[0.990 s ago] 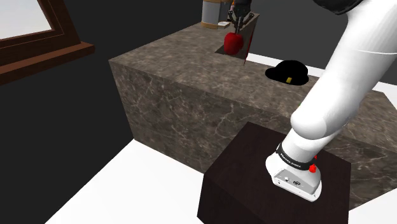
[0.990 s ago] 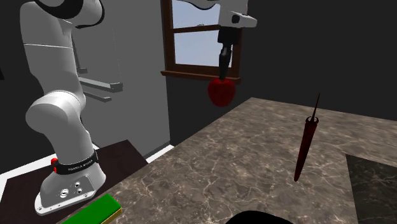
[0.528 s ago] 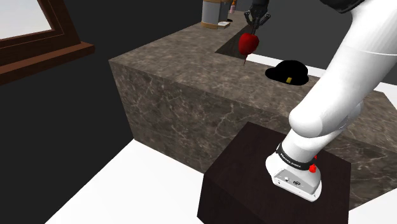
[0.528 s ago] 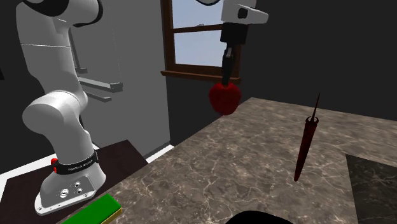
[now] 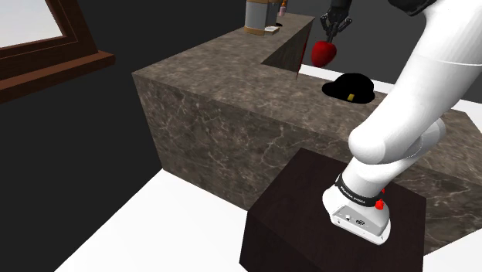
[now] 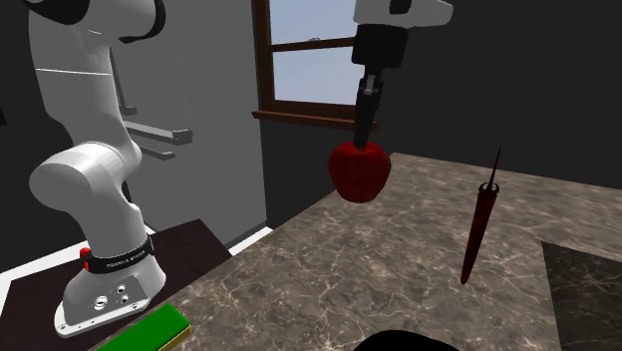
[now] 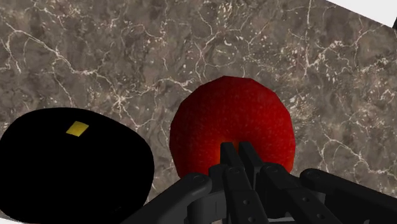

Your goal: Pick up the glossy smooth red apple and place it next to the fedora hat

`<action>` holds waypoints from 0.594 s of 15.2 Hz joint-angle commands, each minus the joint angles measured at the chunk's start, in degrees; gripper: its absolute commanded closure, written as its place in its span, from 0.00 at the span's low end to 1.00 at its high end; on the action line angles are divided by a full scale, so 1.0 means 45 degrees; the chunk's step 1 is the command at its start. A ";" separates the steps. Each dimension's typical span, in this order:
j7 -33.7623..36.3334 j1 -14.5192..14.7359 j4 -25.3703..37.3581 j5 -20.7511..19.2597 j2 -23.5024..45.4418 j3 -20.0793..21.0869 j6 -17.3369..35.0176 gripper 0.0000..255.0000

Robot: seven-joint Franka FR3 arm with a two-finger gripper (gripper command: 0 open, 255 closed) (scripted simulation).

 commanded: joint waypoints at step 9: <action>-0.1188 -0.0625 -0.0761 0.0052 0.0350 -0.0479 0.1039 1.00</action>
